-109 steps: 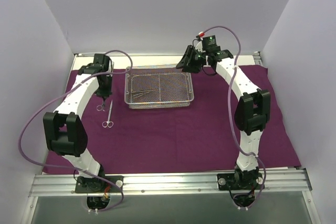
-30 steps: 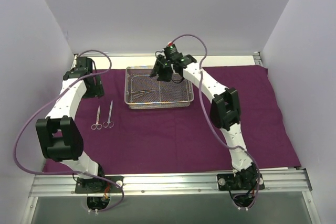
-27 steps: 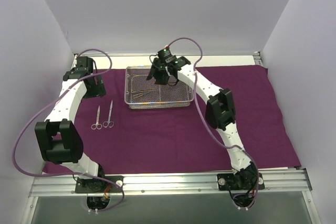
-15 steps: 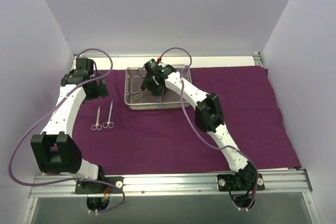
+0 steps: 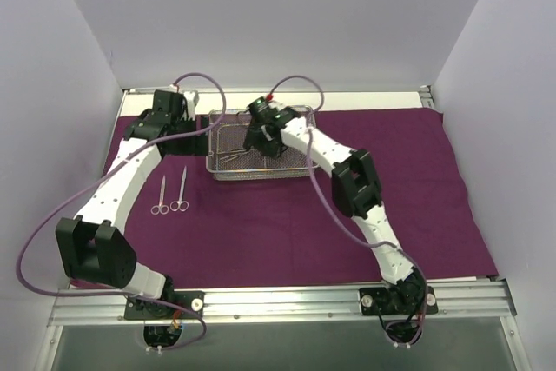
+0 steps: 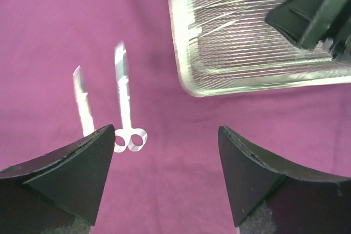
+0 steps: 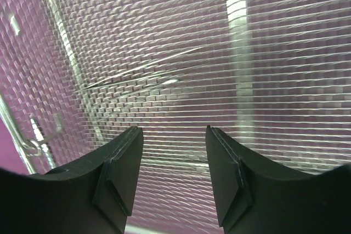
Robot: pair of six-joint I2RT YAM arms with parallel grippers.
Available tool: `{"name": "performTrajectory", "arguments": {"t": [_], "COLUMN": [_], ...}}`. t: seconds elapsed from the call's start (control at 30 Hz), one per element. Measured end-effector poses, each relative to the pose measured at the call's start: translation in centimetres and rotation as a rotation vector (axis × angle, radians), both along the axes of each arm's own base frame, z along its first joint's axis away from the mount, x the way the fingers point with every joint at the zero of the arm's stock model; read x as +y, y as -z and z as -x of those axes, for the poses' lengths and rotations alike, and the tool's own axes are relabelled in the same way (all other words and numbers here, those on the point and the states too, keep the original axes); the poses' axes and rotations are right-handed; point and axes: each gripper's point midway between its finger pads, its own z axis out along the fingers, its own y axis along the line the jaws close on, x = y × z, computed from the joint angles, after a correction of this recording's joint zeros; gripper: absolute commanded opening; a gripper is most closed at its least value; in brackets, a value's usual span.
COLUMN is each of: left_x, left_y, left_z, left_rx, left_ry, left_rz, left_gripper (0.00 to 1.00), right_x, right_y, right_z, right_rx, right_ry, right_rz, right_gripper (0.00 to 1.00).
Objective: Open and lay out the surgical kit
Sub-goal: Pick up the medical item from the container.
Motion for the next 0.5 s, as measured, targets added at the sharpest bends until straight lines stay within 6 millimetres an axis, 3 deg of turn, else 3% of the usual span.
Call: {"name": "performTrajectory", "arguments": {"t": [0.1, 0.23, 0.37, 0.5], "left_x": [-2.4, -4.4, -7.1, -10.1], "left_y": [-0.7, -0.5, 1.9, 5.8], "left_z": [-1.5, -3.8, -4.8, -5.6], "left_rx": [-0.037, -0.077, -0.041, 0.032], "left_ry": [0.12, 0.239, 0.369, 0.507], "left_rz": [0.029, 0.03, 0.0, -0.036], "left_gripper": [0.79, 0.67, 0.6, 0.58], "right_x": [-4.6, -12.2, -19.4, -23.9], "right_y": [-2.1, -8.0, -16.4, -22.8], "right_z": [-0.7, -2.6, -3.5, -1.5], "right_rx": [-0.003, -0.082, -0.238, -0.359], "right_ry": [0.022, 0.087, 0.163, 0.2], "right_rz": [0.01, -0.004, -0.03, -0.067], "right_gripper": [0.49, 0.49, 0.49, 0.49]}}
